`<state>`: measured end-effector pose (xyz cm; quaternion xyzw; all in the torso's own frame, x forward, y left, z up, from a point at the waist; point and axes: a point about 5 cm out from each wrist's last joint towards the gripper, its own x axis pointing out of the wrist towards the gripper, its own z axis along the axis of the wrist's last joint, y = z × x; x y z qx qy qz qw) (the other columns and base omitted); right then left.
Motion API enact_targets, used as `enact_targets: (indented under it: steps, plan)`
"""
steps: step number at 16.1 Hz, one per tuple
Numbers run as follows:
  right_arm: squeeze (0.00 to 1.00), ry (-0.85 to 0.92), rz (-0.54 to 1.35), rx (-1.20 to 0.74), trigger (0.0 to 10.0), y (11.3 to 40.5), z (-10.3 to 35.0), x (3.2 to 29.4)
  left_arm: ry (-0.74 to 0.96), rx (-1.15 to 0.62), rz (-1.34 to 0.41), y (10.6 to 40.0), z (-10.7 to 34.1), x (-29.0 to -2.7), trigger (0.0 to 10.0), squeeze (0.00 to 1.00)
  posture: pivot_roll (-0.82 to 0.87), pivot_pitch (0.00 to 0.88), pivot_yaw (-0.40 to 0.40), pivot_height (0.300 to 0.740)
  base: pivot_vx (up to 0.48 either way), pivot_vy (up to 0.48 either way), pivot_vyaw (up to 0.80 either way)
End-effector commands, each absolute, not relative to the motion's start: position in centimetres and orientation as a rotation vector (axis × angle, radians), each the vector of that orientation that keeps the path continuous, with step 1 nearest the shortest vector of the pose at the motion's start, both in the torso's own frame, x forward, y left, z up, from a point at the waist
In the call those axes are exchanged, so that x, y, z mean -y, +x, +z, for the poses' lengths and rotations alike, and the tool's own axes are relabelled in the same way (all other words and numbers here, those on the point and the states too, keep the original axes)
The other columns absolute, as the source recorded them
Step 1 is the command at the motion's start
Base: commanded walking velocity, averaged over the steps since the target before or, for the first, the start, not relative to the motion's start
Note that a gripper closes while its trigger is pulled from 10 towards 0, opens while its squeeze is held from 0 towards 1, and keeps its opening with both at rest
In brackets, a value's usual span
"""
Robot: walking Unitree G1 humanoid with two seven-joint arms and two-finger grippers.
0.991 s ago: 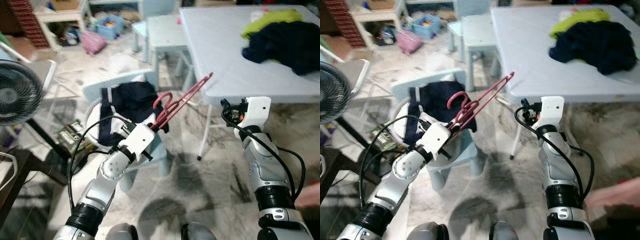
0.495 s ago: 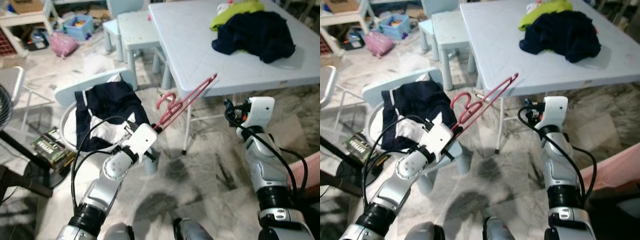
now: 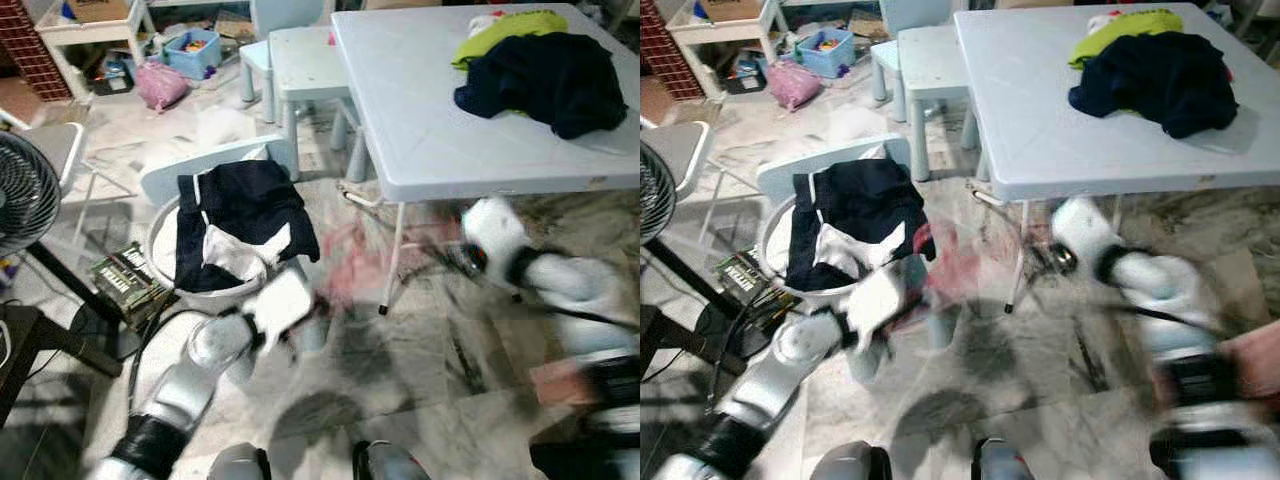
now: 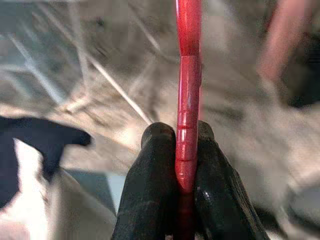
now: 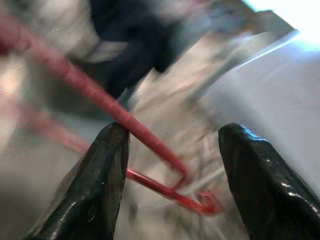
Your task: Hang hanger
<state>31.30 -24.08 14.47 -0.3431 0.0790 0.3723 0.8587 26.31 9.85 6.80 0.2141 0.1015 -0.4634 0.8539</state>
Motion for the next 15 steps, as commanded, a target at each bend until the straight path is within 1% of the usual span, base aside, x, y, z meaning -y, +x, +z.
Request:
enact_targets:
  steps: [1, 2, 4, 6, 7, 9, 10, 11, 13, 14, 15]
  plan:
    - [0.00, -0.785, 0.869, -0.181, 10.0, 31.4, 15.0, 23.9, 0.461, -0.224, -1.003, 26.3, 6.9, -10.0, 10.0, 0.00, -0.02, 0.054, 0.013, 0.740, 0.000, 0.000, 0.00]
    - [0.00, -0.799, 0.911, -0.213, 10.0, 31.2, 15.2, 24.2, 0.470, -0.233, -1.013, 26.2, 6.9, -10.2, 10.0, 0.00, -0.02, 0.052, 0.013, 0.740, 0.000, 0.000, 0.00]
    - [0.00, -0.788, 1.105, -0.350, 10.0, 30.3, 15.2, 24.9, 0.488, -0.247, -1.051, 26.1, 6.9, -10.4, 10.0, 0.00, -0.02, 0.052, 0.014, 0.740, 0.000, 0.000, 0.00]
    - [0.00, -0.780, 1.225, -0.432, 10.0, 29.2, 14.2, 24.6, 0.487, -0.240, -1.076, 25.8, 6.9, -10.0, 10.0, 0.00, -0.02, 0.053, 0.015, 0.740, 0.000, 0.000, 0.00]
    - [0.00, -0.767, 1.259, -0.444, 0.0, 29.0, 13.8, 24.2, 0.483, -0.236, -1.094, 25.5, 6.9, -9.8, 10.0, 0.00, -0.02, 0.055, 0.015, 0.740, 0.000, 0.000, 0.00]
    - [0.00, -0.759, 1.291, -0.434, 0.0, 28.9, 13.6, 23.6, 0.480, -0.235, -1.109, 25.3, 6.9, -9.5, 10.0, 0.00, -0.02, 0.057, 0.016, 0.740, 0.000, 0.000, 0.00]
    - [0.00, -0.770, 1.289, -0.418, 2.6, 29.2, 13.6, 23.2, 0.477, -0.238, -1.123, 25.1, 6.8, -9.3, 10.0, 0.00, -0.02, 0.057, 0.016, 0.740, 0.000, 0.000, 0.00]
    - [0.00, -0.780, 1.297, -0.418, 10.0, 29.3, 13.7, 23.2, 0.476, -0.242, -1.135, 24.9, 6.7, -9.1, 10.0, 0.00, -0.01, 0.058, 0.017, 0.740, 0.000, 0.000, 0.00]
    - [0.00, -0.768, 1.313, -0.432, 10.0, 29.4, 14.8, 23.8, 0.478, -0.249, -1.141, 24.7, 6.5, -9.1, 10.0, 0.00, -0.02, 0.057, 0.015, 0.740, 0.000, 0.000, 0.00]
    - [0.00, -0.728, 1.277, -0.391, 0.0, 30.1, 16.2, 24.1, 0.486, -0.259, -1.134, 24.7, 6.2, -9.3, 10.0, 0.00, -0.02, 0.057, 0.015, 0.740, 0.000, 0.000, 0.00]
    - [0.00, -0.704, 1.259, -0.385, 0.0, 30.4, 16.8, 24.3, 0.496, -0.266, -1.133, 24.7, 6.0, -9.3, 10.0, 0.00, -0.02, 0.058, 0.016, 0.740, 0.000, 0.000, 0.00]
